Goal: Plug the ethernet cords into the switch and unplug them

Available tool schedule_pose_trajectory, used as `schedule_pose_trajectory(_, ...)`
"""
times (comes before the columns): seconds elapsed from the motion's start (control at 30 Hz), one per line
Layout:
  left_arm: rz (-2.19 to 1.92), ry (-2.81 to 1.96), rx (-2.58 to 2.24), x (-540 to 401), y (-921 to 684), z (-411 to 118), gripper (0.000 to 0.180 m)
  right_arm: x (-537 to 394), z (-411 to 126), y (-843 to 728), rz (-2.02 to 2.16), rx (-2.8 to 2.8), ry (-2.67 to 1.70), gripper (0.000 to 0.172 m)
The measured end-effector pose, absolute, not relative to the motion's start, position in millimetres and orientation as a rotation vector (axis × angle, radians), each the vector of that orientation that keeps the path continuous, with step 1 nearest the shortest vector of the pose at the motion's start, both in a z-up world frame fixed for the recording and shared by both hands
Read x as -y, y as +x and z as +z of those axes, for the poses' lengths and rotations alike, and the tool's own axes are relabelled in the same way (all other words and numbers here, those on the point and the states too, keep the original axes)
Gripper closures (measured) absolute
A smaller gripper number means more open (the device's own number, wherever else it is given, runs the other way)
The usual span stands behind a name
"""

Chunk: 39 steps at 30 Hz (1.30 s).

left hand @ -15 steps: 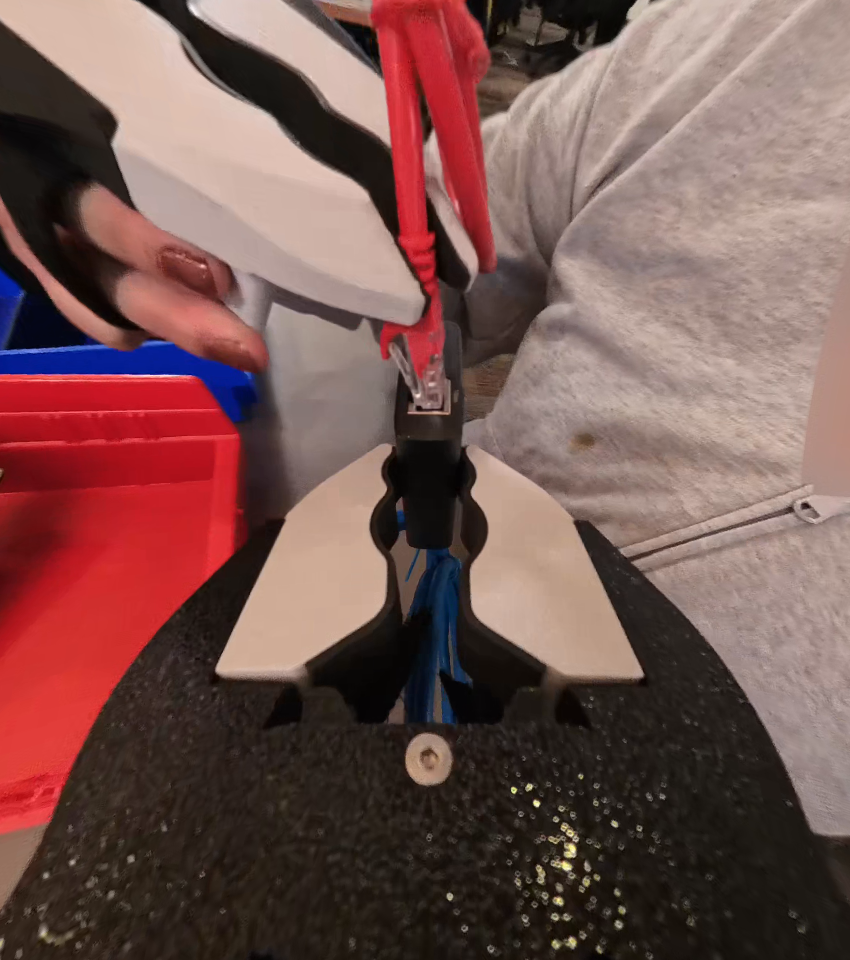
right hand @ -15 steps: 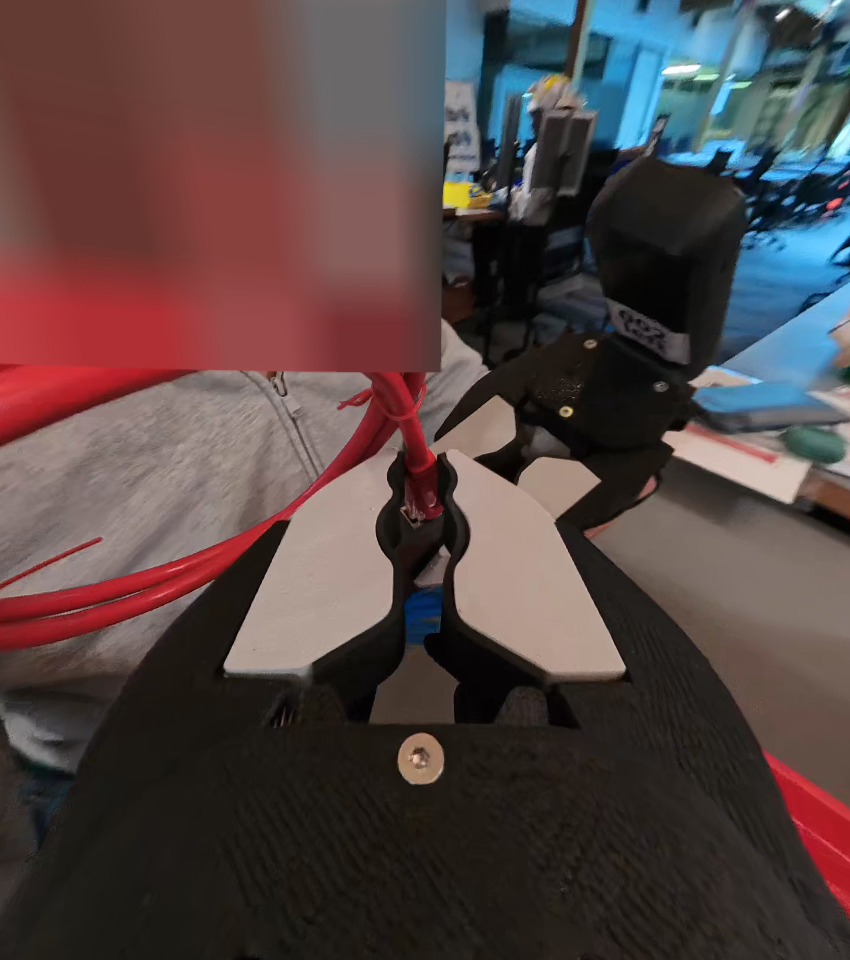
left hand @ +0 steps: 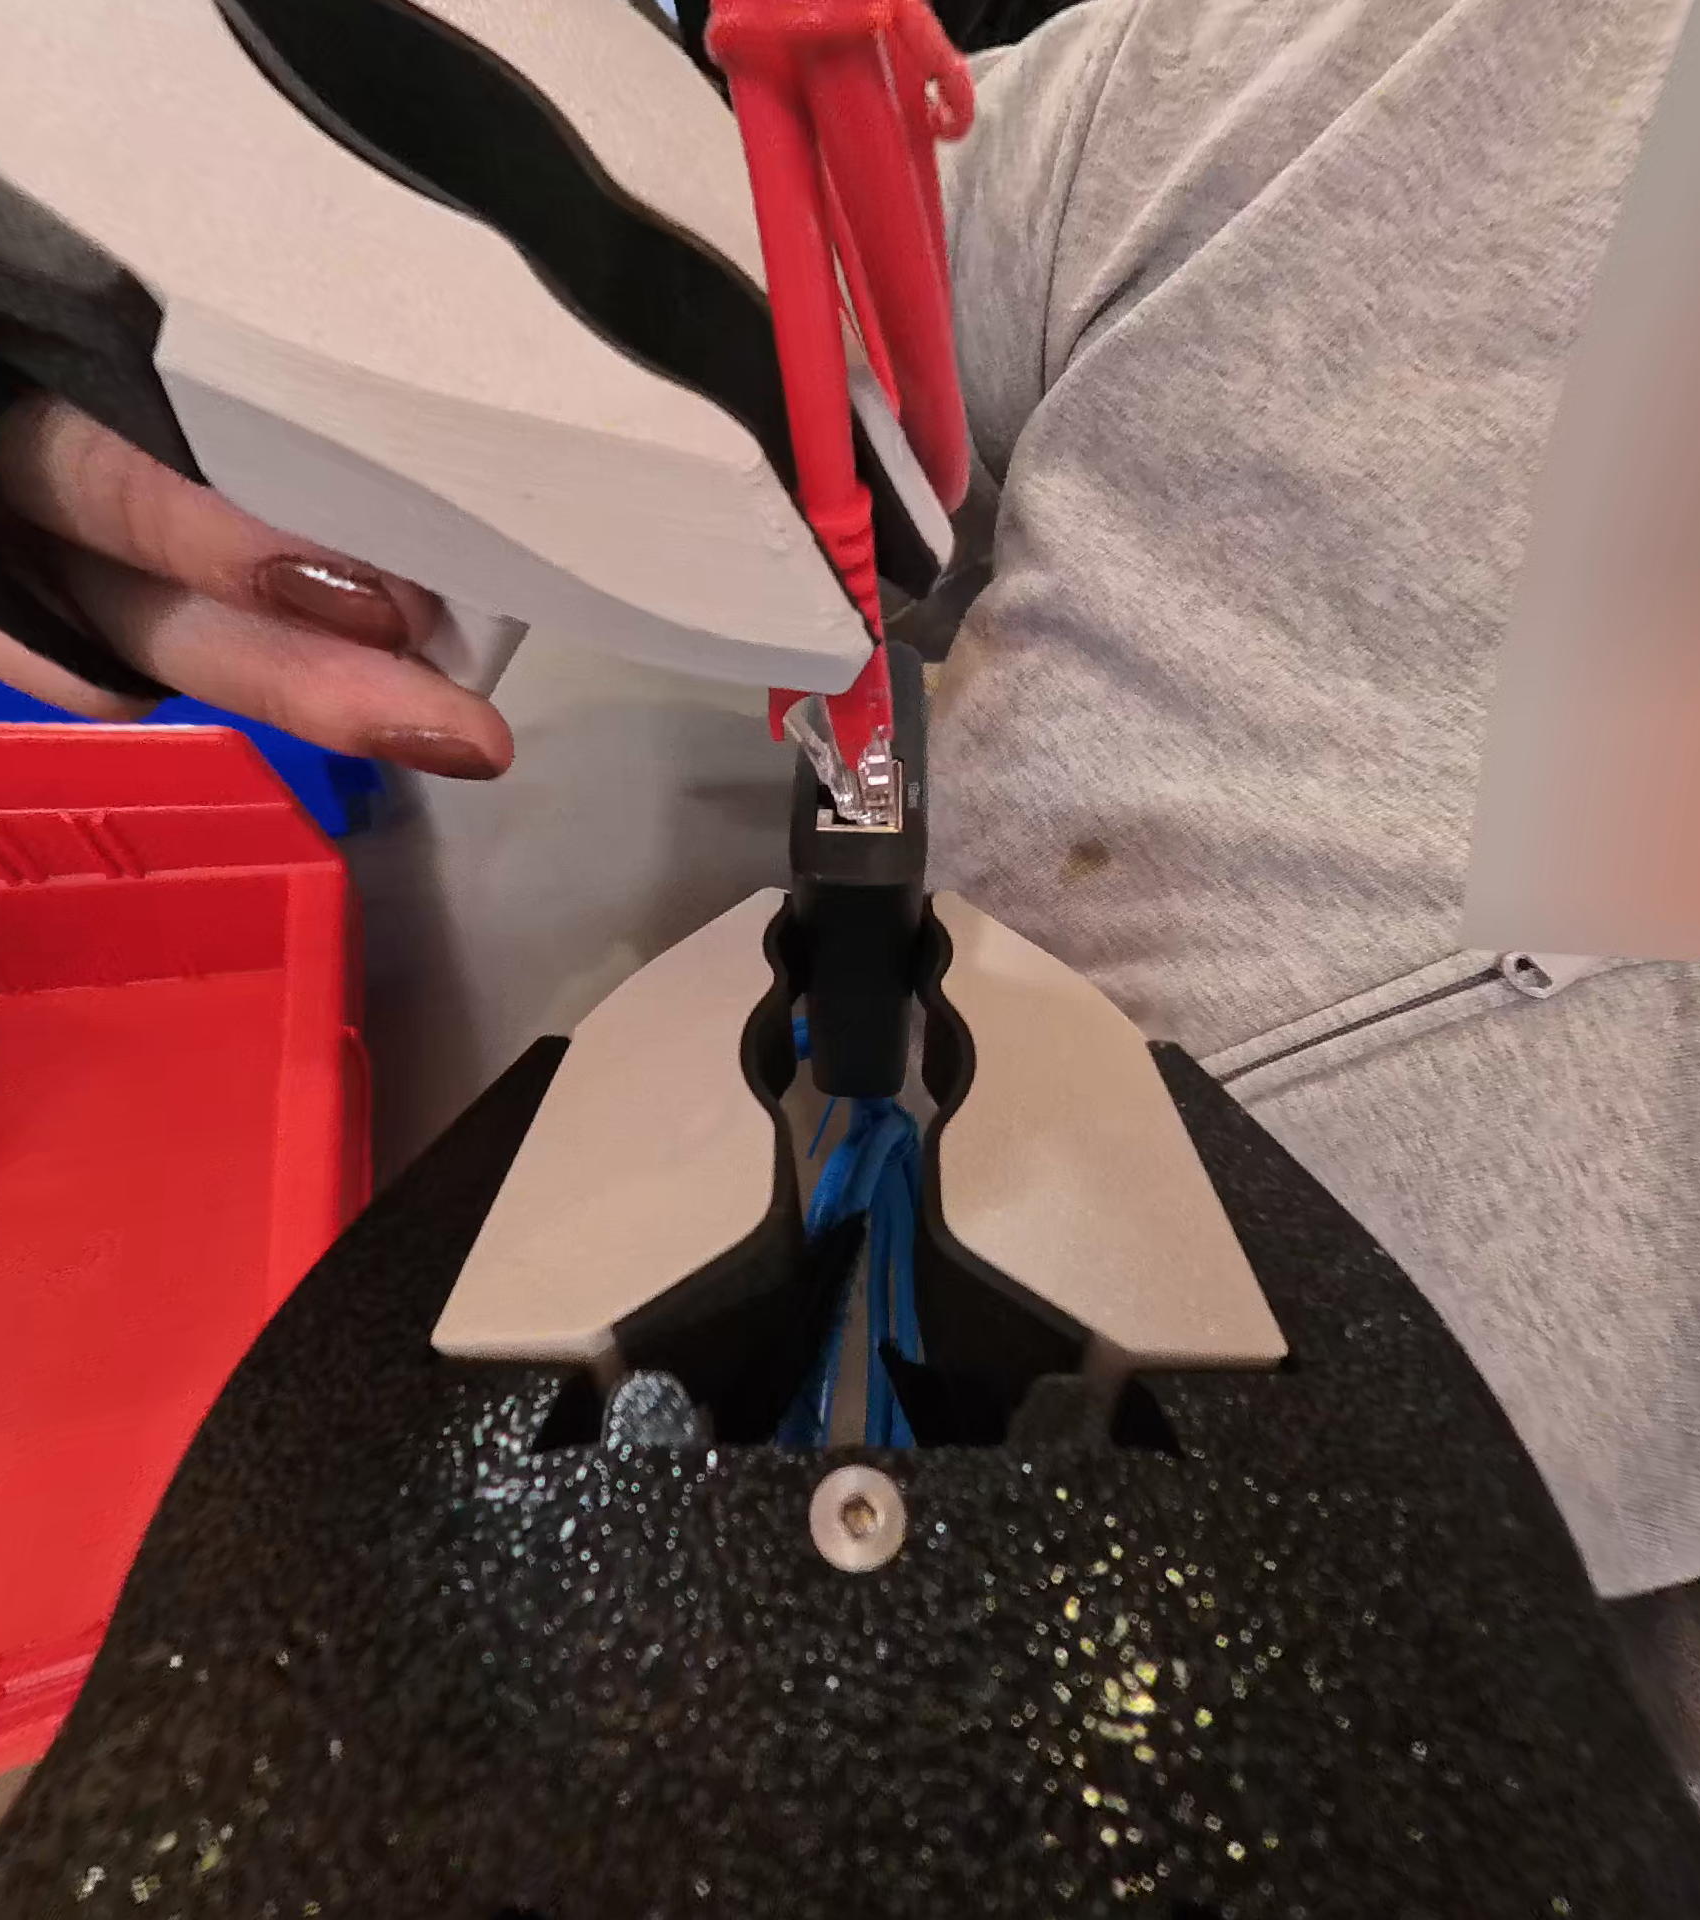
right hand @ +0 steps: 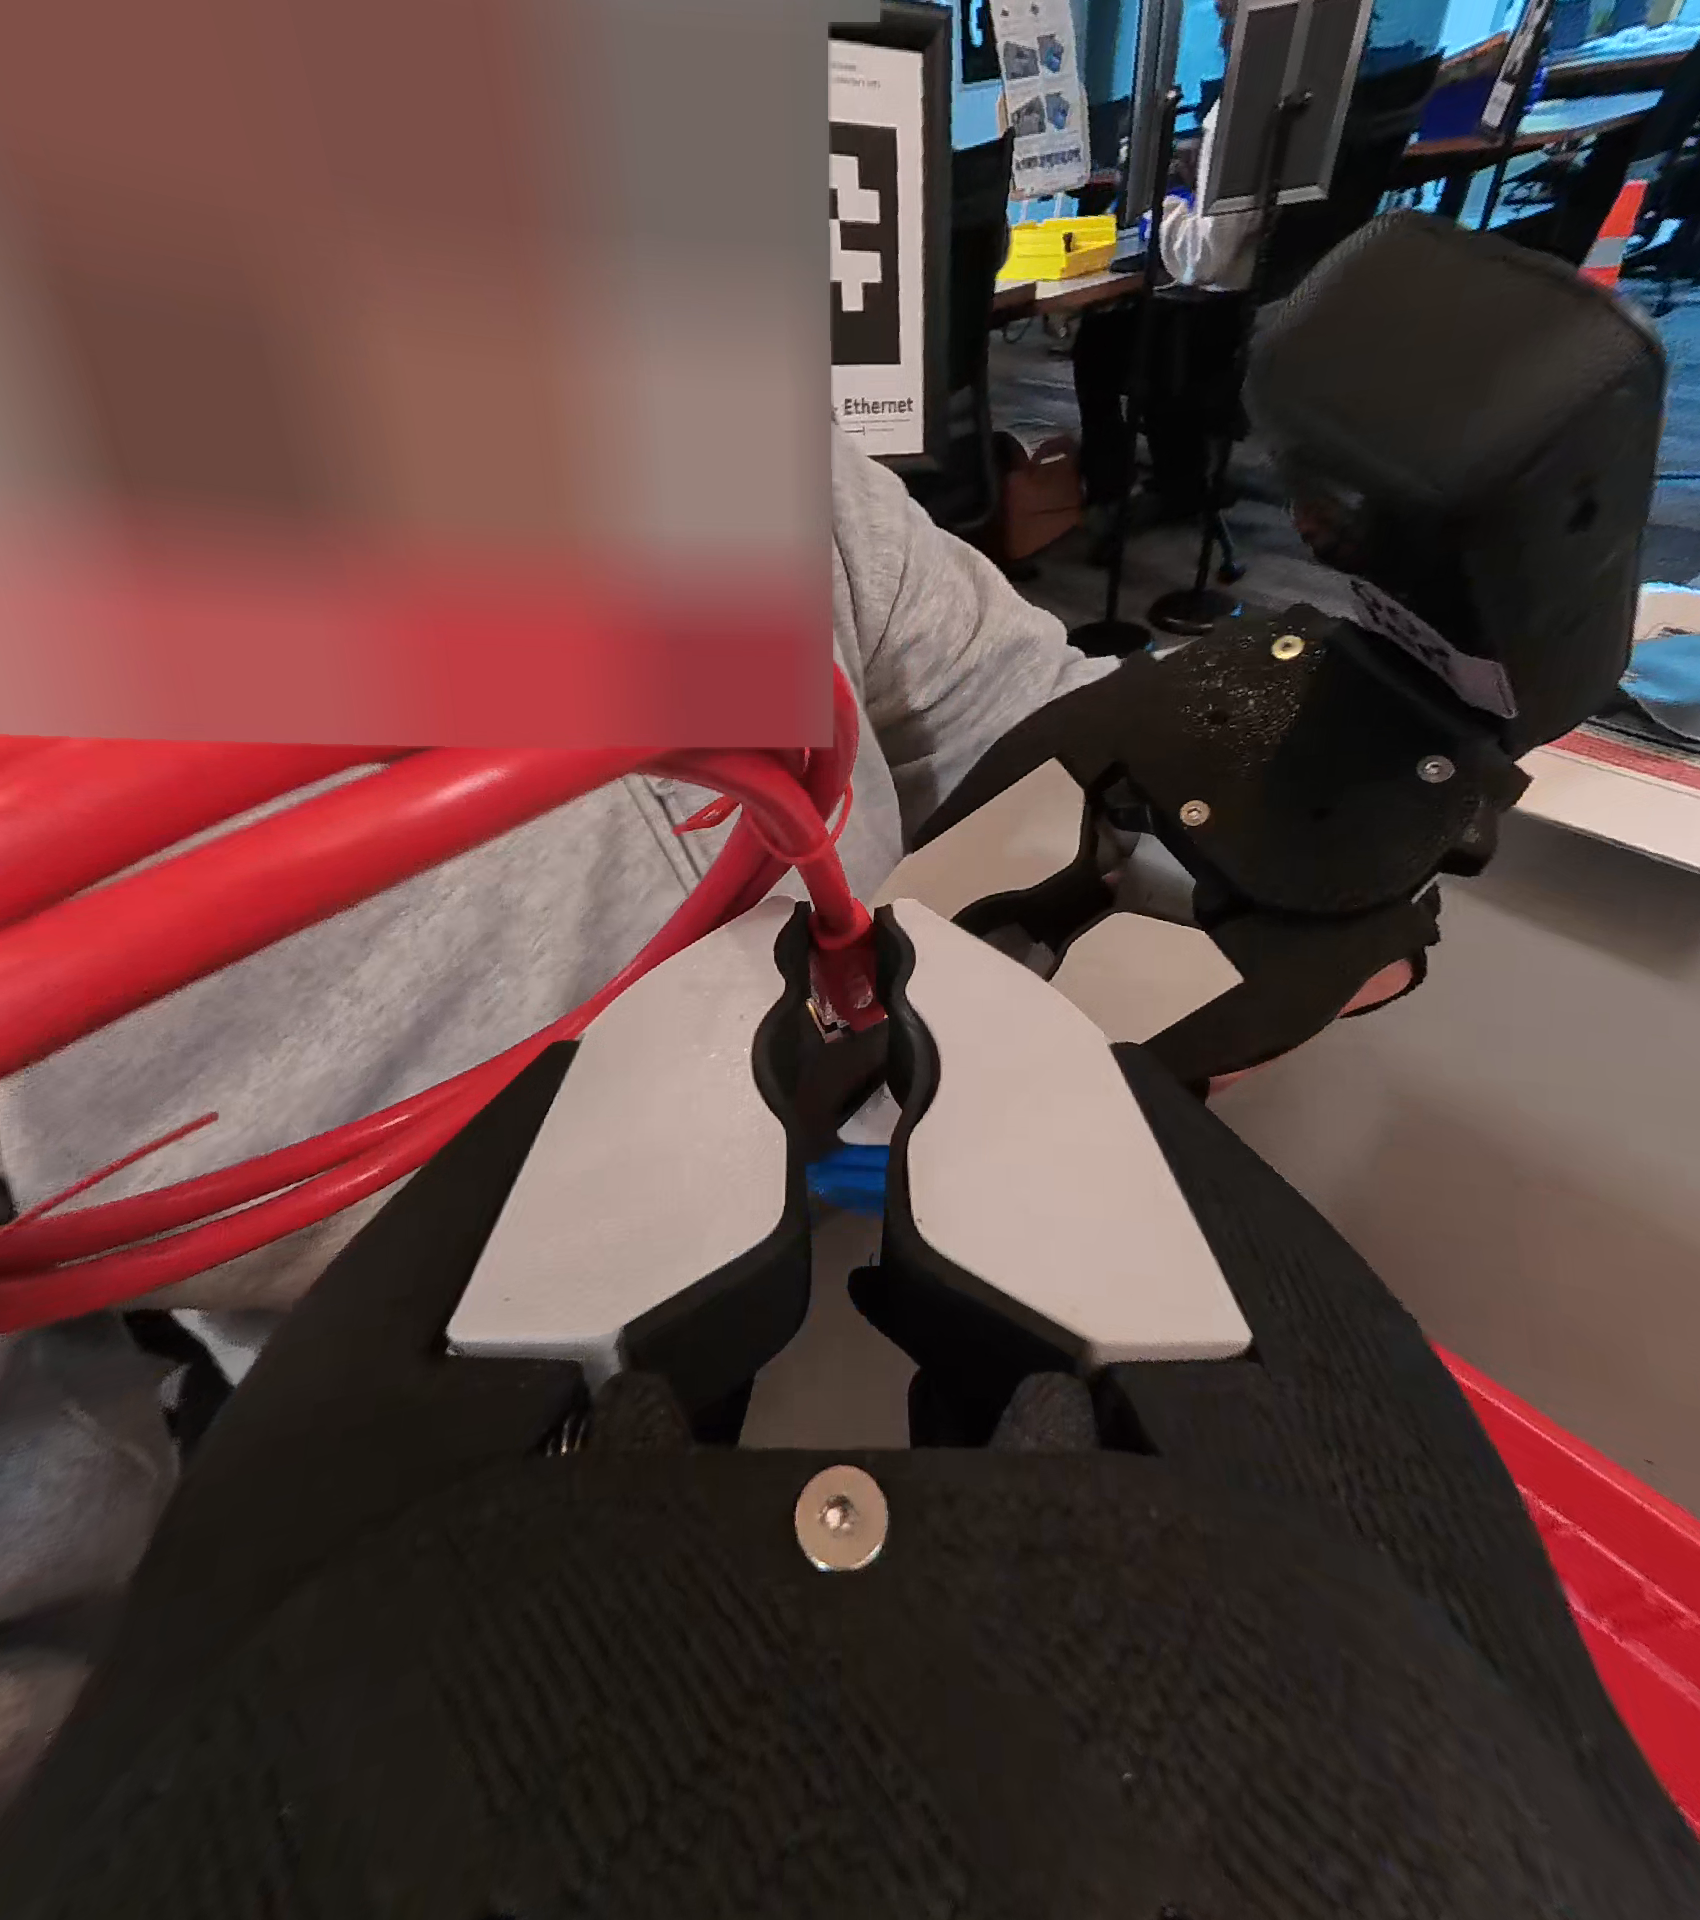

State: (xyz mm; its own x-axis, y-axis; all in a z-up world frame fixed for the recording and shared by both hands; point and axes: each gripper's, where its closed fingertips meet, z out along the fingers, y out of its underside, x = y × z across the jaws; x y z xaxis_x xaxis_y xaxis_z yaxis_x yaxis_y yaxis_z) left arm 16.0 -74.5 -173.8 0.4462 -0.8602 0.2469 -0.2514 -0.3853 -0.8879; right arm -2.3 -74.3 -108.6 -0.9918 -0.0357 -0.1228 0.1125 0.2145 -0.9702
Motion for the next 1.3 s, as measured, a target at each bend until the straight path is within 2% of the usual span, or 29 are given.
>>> schedule_pose_trajectory(0.47, -0.776, -1.837, -0.98, 71.6, 19.9, -176.3, 0.161, 86.2, -116.6, 9.0, -1.826, -2.523, -0.003, 0.161)
schedule_pose_trajectory(0.93, -0.825, -1.741, -0.957, 77.9, 32.5, -167.6, 0.161, 92.9, -110.1, 11.8, -1.937, -2.291, 0.01, 0.161)
schedule_pose_trajectory(1.3, -0.695, -1.873, -0.846, 62.2, 14.1, -191.3, 0.161, 77.1, -131.0, 2.3, -1.977, -2.356, 0.126, 0.16)
